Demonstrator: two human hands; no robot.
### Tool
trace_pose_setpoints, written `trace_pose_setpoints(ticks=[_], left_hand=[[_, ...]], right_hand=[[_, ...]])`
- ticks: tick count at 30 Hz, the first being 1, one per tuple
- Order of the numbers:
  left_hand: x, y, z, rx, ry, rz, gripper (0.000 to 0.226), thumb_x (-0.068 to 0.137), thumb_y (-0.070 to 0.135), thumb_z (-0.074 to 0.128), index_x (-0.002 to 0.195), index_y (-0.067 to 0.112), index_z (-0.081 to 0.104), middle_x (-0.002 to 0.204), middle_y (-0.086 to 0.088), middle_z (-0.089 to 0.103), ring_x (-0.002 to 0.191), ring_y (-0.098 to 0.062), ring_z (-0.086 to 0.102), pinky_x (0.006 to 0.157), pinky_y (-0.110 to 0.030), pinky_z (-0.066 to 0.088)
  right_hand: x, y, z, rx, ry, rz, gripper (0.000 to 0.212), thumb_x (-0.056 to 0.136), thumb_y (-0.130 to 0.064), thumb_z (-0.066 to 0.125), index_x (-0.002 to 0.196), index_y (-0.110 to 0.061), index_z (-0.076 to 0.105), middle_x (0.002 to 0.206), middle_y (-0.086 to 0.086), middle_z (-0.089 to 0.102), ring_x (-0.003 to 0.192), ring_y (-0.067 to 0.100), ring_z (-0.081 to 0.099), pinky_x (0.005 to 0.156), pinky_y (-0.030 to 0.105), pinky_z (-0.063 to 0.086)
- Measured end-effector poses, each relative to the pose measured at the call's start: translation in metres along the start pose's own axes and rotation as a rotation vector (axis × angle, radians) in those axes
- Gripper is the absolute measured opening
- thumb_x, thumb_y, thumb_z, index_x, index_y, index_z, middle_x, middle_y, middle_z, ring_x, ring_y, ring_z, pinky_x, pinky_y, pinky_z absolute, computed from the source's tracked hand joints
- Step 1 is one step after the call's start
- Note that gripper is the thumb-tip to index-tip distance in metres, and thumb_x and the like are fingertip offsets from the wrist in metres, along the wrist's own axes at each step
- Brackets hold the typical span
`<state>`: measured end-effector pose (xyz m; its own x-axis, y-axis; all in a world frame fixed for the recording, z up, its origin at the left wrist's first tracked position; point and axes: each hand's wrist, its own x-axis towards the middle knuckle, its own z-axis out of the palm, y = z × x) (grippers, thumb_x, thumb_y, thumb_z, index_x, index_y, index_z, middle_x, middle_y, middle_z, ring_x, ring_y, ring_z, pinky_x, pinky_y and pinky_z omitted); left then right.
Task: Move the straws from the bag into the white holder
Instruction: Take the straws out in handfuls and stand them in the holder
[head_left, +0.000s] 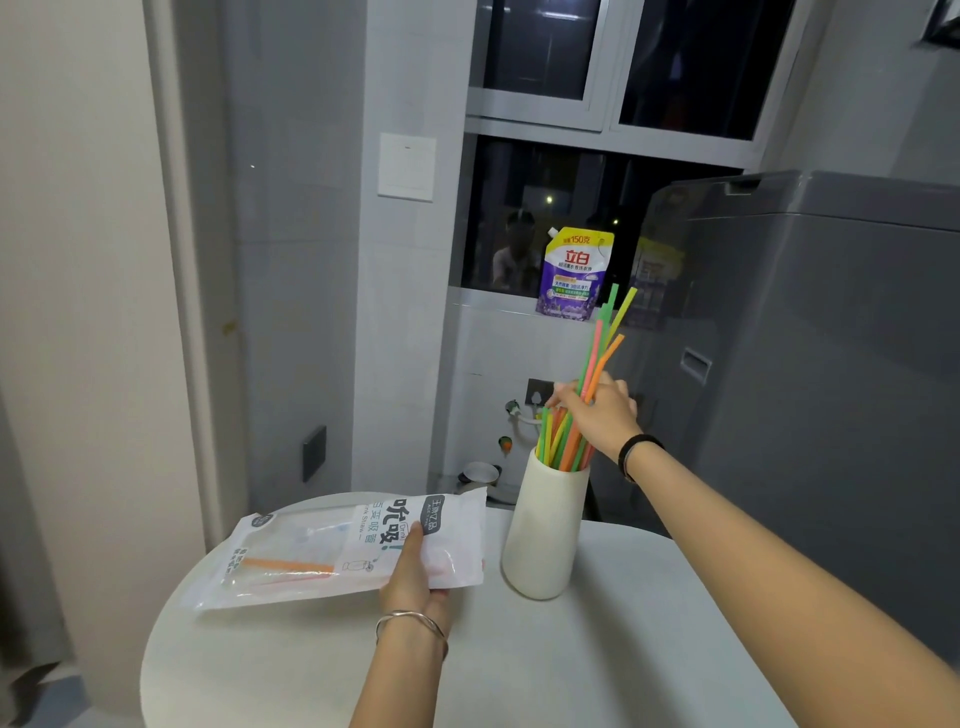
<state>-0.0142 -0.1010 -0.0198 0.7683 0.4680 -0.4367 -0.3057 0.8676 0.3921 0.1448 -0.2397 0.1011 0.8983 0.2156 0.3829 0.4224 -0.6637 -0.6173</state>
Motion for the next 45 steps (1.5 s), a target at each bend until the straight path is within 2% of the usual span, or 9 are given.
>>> trace_pose_setpoints(ticks=[4,11,15,17,20,24,29,37,45], left_hand=[[0.000,-0.002,-0.001,0.011,0.005,-0.010,0.048,0.096,0.010,0.057,0.143,0.010,0.047,0.136,-0.007,0.057,0.108,-0.025,0.055,0.056,-0.046,0.059],[0.002,-0.004,0.000,0.018,0.001,0.020,0.048,0.096,0.009,0.057,0.144,0.010,0.047,0.144,-0.009,0.055,0.110,-0.023,0.055,0.103,-0.057,0.043],[0.002,-0.007,-0.001,0.013,0.001,0.016,0.049,0.097,0.009,0.056,0.145,0.011,0.046,0.144,-0.010,0.054,0.115,-0.025,0.056,0.105,-0.059,0.041],[0.004,-0.007,-0.002,0.017,0.009,0.021,0.050,0.096,0.009,0.057,0.145,0.011,0.045,0.145,-0.010,0.054,0.126,-0.028,0.055,0.108,-0.059,0.039],[0.006,-0.007,-0.003,0.021,0.014,0.031,0.050,0.096,0.009,0.057,0.144,0.011,0.046,0.144,-0.009,0.054,0.133,-0.030,0.052,0.108,-0.058,0.039],[0.007,-0.007,-0.003,0.028,0.010,0.037,0.049,0.095,0.009,0.059,0.142,0.012,0.047,0.142,-0.009,0.056,0.124,-0.028,0.057,0.107,-0.058,0.040],[0.005,-0.011,-0.005,0.052,0.003,0.032,0.049,0.096,0.010,0.058,0.143,0.009,0.047,0.144,-0.011,0.054,0.115,-0.025,0.055,0.110,-0.057,0.038],[0.005,-0.010,-0.004,0.050,-0.005,0.039,0.050,0.096,0.010,0.058,0.144,0.011,0.046,0.143,-0.010,0.055,0.123,-0.027,0.056,0.109,-0.057,0.039],[0.002,-0.010,-0.005,0.070,0.000,0.020,0.049,0.096,0.012,0.058,0.144,0.010,0.047,0.143,-0.010,0.055,0.128,-0.028,0.054,0.110,-0.056,0.038]], right_hand=[[-0.006,0.000,0.001,-0.066,-0.148,-0.002,0.035,0.094,-0.042,0.041,0.106,-0.025,0.070,0.122,0.004,0.057,0.123,0.027,0.043,0.108,0.047,0.033],[-0.007,-0.024,-0.017,0.207,-0.041,-0.067,0.039,0.098,-0.040,0.036,0.104,-0.018,0.067,0.118,0.007,0.060,0.108,0.024,0.056,0.097,0.044,0.045],[-0.008,-0.017,-0.010,-0.023,-0.215,-0.020,0.036,0.096,-0.035,0.042,0.106,-0.012,0.067,0.115,0.013,0.065,0.107,0.029,0.060,0.098,0.048,0.046],[-0.007,-0.015,-0.011,0.083,-0.130,-0.044,0.029,0.093,-0.030,0.051,0.116,-0.014,0.061,0.121,0.008,0.063,0.109,0.022,0.059,0.098,0.042,0.047],[-0.004,-0.024,-0.020,0.312,0.056,-0.164,0.053,0.088,-0.021,0.062,0.135,-0.026,0.039,0.121,-0.008,0.054,0.109,0.008,0.050,0.091,0.034,0.046],[0.000,-0.034,-0.025,0.354,0.088,-0.262,0.066,0.089,-0.012,0.059,0.141,-0.038,0.028,0.123,-0.009,0.052,0.110,0.012,0.055,0.087,0.032,0.050],[-0.012,-0.016,-0.012,0.079,-0.118,-0.191,0.038,0.093,-0.017,0.052,0.130,-0.022,0.050,0.127,0.007,0.060,0.112,0.020,0.058,0.085,0.031,0.049],[-0.010,-0.029,-0.018,-0.058,-0.036,-0.383,0.073,0.088,-0.037,0.058,0.146,-0.037,0.014,0.155,-0.001,0.027,0.136,0.023,0.036,0.106,0.047,0.040],[-0.024,-0.007,-0.005,-0.539,-0.238,-0.351,0.062,0.091,-0.049,0.046,0.145,-0.022,0.030,0.151,0.002,0.037,0.141,0.022,0.028,0.115,0.042,0.022]])
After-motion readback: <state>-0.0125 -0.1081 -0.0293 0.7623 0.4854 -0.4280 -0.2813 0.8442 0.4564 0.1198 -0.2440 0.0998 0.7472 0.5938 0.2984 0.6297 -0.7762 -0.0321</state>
